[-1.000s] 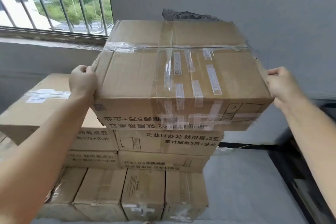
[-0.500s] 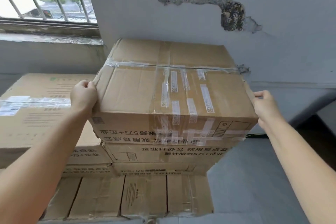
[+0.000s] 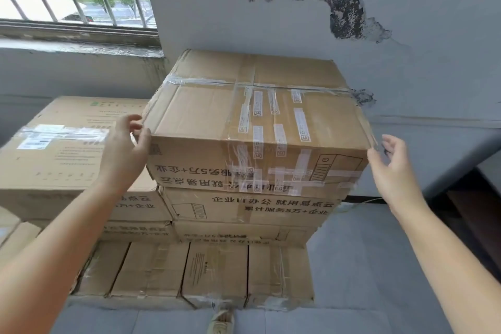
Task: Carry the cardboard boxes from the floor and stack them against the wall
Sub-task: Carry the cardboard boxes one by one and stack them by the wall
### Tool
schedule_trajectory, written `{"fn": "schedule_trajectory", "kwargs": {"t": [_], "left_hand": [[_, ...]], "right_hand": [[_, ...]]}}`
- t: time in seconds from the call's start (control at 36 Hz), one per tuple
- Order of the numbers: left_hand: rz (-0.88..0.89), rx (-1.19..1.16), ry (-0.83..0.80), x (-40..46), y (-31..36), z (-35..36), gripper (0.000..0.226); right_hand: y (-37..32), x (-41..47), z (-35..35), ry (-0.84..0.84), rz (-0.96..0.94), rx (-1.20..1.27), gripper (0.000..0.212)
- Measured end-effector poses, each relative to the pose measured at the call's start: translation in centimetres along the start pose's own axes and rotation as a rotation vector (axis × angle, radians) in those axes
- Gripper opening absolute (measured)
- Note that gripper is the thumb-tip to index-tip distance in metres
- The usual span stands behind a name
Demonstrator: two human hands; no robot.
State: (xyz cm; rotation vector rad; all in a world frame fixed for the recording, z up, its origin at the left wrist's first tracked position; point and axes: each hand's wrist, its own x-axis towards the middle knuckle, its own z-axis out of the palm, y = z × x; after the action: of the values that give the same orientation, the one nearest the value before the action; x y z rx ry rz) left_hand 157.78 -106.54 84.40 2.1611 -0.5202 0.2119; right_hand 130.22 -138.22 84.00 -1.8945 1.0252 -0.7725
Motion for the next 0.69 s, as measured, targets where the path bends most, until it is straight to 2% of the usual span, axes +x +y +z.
{"fn": "schedule_trajectory", "kwargs": {"t": [0.11,0.22,0.25,0.31,0.36,0.42,0.5,0.58,0.69], "left_hand": [[0.060,-0.127,-0.118,-8.0,0.2,-1.0,0.030],[-0.005,-0.269,-0.251,-15.6,-0.3,-1.2,0.027],[-0.028,-0.285,-0.285,-17.3,-0.5,-1.1,0.027],[-0.081,-0.313,-0.353,-20.5,-0.9,-0.9,0.030],[-0.141,-0.339,-0.421,-23.3,-1.2,-0.5,0.028],[-0.183,-0.344,-0.477,-25.5,-1.2,0.0,0.023],[-0.223,-0.362,-0.567,-27.8,-0.7,0.7,0.013],[-0.207,-0.381,-0.705,-28.9,-0.2,1.3,0.022],[-0.131,-0.364,-0.863,-28.5,-0.1,1.7,0.023]], "right_hand": [[1.7,-7.8,-1.6,-0.120,-0.043,0.094,0.039],[5.3,-15.4,-2.6,-0.251,0.040,0.204,0.035],[6.1,-17.3,-2.7,-0.274,0.083,0.226,0.037],[7.9,-21.0,-3.0,-0.278,0.159,0.243,0.059],[9.8,-24.5,-3.1,-0.251,0.248,0.237,0.080],[10.6,-27.7,-3.1,-0.213,0.338,0.260,0.086],[10.6,-31.5,-3.0,-0.124,0.435,0.314,0.090],[10.0,-34.6,-2.6,0.013,0.495,0.358,0.092],[8.9,-38.1,-1.6,0.223,0.537,0.397,0.088]]}}
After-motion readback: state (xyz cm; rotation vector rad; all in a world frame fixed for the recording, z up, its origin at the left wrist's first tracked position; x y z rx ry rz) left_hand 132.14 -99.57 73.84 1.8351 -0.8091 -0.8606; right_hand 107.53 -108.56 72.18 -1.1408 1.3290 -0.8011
